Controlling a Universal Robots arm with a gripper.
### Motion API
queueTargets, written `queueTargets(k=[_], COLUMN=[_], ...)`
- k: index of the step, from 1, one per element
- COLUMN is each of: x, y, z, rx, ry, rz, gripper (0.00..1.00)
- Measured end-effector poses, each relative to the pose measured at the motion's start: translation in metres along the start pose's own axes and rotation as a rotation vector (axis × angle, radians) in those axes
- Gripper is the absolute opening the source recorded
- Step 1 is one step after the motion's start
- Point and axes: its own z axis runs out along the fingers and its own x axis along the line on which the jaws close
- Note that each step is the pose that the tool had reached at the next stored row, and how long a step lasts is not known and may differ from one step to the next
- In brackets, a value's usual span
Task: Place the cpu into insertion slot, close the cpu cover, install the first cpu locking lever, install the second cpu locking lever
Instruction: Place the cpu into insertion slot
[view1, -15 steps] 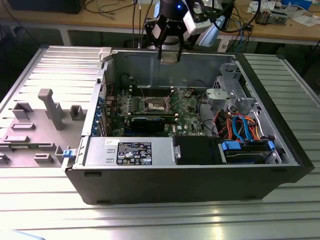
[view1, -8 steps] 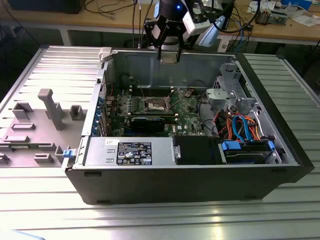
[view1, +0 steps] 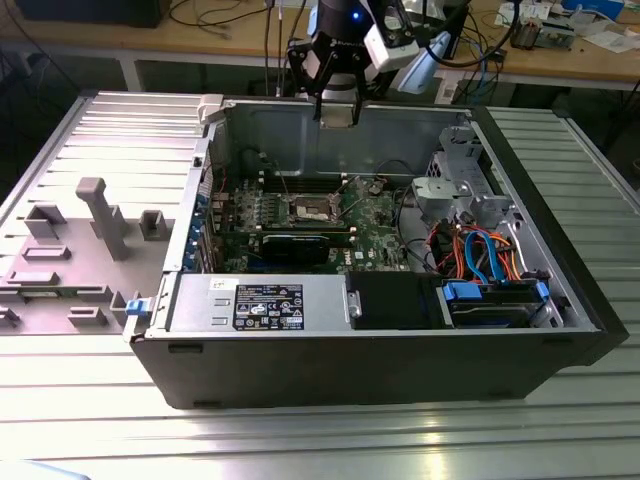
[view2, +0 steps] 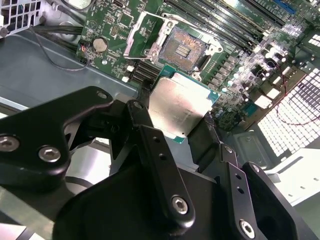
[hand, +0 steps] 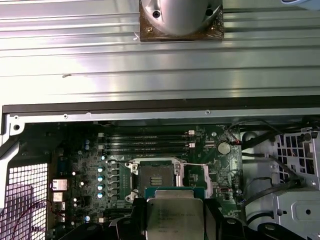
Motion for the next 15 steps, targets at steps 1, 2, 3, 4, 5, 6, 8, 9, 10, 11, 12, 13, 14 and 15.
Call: queueTargets(k=[1, 2, 3, 4, 5, 6, 8, 9, 10, 11, 12, 13, 14, 15], x=[0.0000, 0.0001, 0.0002, 0.0002, 0.0002, 0.0003, 0.0005, 0.0005, 0.0006, 0.0006, 0.0007, 0.0008, 0.0009, 0.0011], y=[-0.0001, -0.0001, -0.0002, -0.0003, -0.0004, -0.0005, -0.0005, -0.0006, -0.0006, -0.0006, -0.0007, -0.0007, -0.0008, -0.0009], z=[0.0002, 0.0003, 0.0005, 0.0006, 0.0008, 0.0010, 0.0012, 0.0013, 0.0014, 0.0015, 0.0017, 0.0018, 0.0021, 0.0024], rx=[0.0000, 0.0000, 0.0000, 0.0000, 0.0000, 0.0000, -0.0001, 0.0000, -0.0001, 0.0000, 0.0000, 0.0000, 0.0000, 0.0000], ry=[0.0000, 0.0000, 0.0000, 0.0000, 0.0000, 0.0000, 0.0000, 0.0000, 0.0000, 0.0000, 0.0000, -0.0001, 0.0000, 0.0000], rz=[0.000, 0.000, 0.000, 0.000, 0.000, 0.000, 0.000, 0.000, 0.000, 0.000, 0.000, 0.000, 0.000, 0.000], gripper=[0.55, 0.55, 0.55, 0.55, 0.55, 0.55, 0.55, 0.55, 0.55, 0.55, 0.55, 0.55, 0.55, 0.55])
